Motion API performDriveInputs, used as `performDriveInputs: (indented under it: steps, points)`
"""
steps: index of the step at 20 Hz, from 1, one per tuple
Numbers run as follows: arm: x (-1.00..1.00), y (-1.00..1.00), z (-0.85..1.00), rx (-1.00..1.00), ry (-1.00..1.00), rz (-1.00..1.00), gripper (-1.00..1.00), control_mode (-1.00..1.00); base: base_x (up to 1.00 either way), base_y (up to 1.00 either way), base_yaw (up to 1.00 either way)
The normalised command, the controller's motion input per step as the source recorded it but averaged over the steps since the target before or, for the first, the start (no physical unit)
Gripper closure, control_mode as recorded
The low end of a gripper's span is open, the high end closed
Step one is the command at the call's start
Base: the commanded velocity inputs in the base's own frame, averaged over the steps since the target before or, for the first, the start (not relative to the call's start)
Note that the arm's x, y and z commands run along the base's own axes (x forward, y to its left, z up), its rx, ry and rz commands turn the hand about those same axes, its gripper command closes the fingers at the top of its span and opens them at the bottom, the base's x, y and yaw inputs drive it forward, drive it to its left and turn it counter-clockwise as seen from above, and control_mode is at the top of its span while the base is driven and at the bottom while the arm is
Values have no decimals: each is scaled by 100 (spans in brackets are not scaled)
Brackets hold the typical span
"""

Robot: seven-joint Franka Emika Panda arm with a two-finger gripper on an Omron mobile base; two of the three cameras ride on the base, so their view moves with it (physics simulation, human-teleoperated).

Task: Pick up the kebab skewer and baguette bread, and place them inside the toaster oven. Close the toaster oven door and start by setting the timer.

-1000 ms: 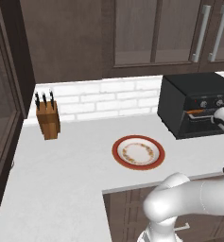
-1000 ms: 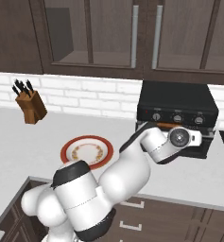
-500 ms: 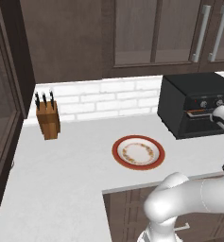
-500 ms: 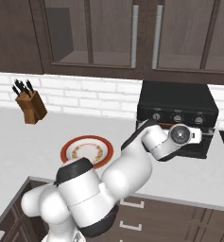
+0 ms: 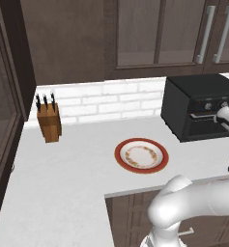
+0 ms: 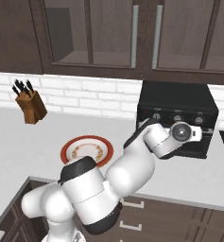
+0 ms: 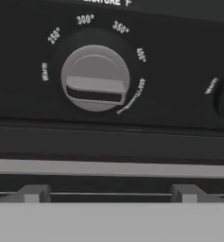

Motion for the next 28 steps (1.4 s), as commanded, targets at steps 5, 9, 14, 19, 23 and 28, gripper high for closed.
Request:
performDriveInputs:
  steps: [5, 9, 14, 19, 23, 28]
  points:
    - [4, 0, 1, 0, 0, 0, -100, -100, 0, 0, 0]
    - [-55, 0, 16, 0, 0, -1, -100, -100, 0, 0, 0]
    - [-59, 4, 18, 0, 0, -2, -100, -100, 0, 0, 0]
    - [-6, 69, 24, -3, -1, 0, -100, -100, 0, 0, 0]
    - [-3, 67, 33, 0, -1, 0, -100, -100, 0, 0, 0]
    - [0, 28, 36, 0, -8, 0, -100, -100, 0, 0, 0]
